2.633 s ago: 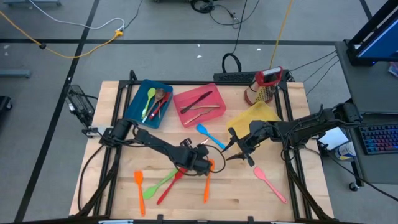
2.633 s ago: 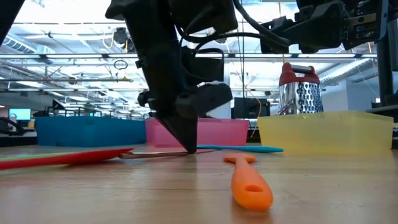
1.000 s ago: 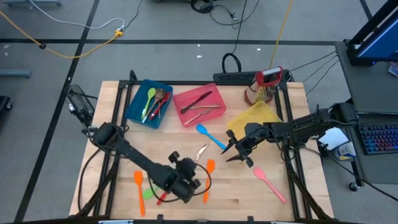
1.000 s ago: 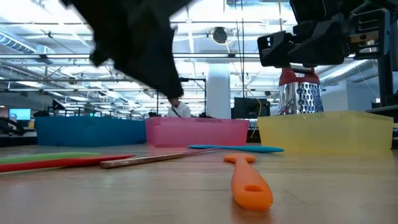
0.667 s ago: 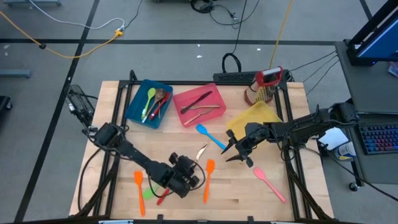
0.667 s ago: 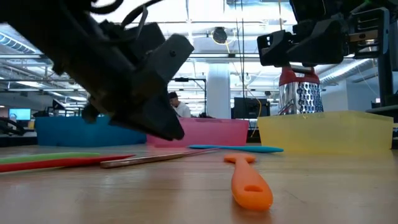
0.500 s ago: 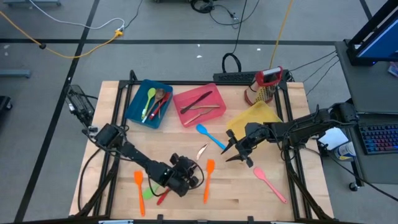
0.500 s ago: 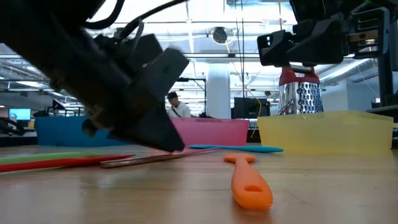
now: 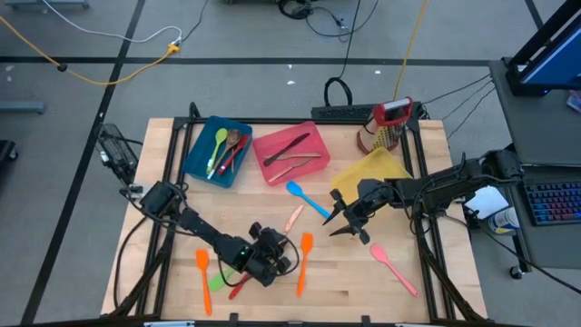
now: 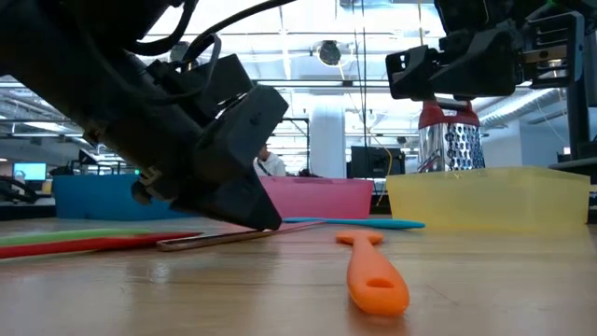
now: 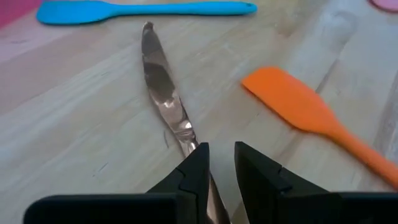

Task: Pick & Place Kitchen Items
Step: Put the gold knife into the pink bin

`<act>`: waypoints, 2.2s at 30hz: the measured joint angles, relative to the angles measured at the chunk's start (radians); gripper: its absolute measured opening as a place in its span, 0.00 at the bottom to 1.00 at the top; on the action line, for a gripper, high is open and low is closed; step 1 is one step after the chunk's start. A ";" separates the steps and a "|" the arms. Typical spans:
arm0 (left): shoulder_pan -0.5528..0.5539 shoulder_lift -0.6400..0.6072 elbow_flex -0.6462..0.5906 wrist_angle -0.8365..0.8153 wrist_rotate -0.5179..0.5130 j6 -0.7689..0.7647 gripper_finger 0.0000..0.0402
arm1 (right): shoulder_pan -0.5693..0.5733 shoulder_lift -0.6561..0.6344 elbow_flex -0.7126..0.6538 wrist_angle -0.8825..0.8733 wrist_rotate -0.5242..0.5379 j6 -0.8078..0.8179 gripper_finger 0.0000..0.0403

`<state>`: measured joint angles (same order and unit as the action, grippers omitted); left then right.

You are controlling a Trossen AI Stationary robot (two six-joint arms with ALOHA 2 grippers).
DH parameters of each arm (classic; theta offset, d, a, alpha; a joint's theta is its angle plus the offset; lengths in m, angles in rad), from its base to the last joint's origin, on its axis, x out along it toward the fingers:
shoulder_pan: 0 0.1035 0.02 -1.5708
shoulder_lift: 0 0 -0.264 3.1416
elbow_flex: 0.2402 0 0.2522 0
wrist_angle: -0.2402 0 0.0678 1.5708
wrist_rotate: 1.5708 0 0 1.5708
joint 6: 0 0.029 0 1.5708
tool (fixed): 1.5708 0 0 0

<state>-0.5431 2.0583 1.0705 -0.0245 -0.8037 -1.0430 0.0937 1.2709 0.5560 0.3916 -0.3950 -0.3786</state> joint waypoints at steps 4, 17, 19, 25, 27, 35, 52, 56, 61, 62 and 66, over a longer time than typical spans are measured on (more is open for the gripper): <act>-0.011 -0.026 0.001 -0.007 -0.028 0.032 0.20 | 0.000 0.000 0.000 0.000 0.000 0.000 0.42; -0.030 -0.047 0.002 -0.101 -0.050 -0.005 0.20 | 0.000 0.000 -0.001 0.000 0.000 0.003 0.42; -0.028 -0.046 0.002 -0.105 -0.038 -0.007 0.20 | 0.000 0.000 -0.001 0.000 0.000 0.003 0.42; -0.021 0.002 0.004 -0.054 -0.006 -0.020 0.20 | 0.000 0.000 -0.001 0.000 0.000 0.006 0.42; -0.021 0.018 0.004 -0.054 -0.010 -0.030 0.20 | 0.000 0.000 -0.001 0.000 0.000 0.015 0.42; -0.013 0.070 0.007 -0.017 -0.031 -0.036 0.20 | 0.000 0.000 -0.001 0.000 0.000 0.018 0.42; -0.005 0.083 0.201 -0.271 -0.079 0.160 0.20 | 0.000 0.000 -0.001 0.000 0.000 0.019 0.42; 0.000 0.082 0.248 -0.378 -0.088 0.113 0.20 | 0.000 0.000 -0.001 0.000 0.000 0.019 0.42; 0.041 0.080 0.264 -0.394 -0.004 0.054 0.27 | 0.000 0.000 -0.001 0.000 0.000 0.019 0.42; 0.049 0.080 0.264 -0.398 0.015 0.043 0.30 | 0.000 0.000 -0.001 0.000 0.000 0.019 0.42; 0.066 0.080 0.264 -0.396 0.087 -0.011 0.41 | 0.000 0.000 -0.001 -0.001 0.000 0.019 0.42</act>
<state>-0.4770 2.1384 1.3342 -0.4208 -0.7169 -1.0537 0.0937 1.2709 0.5552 0.3908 -0.3950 -0.3599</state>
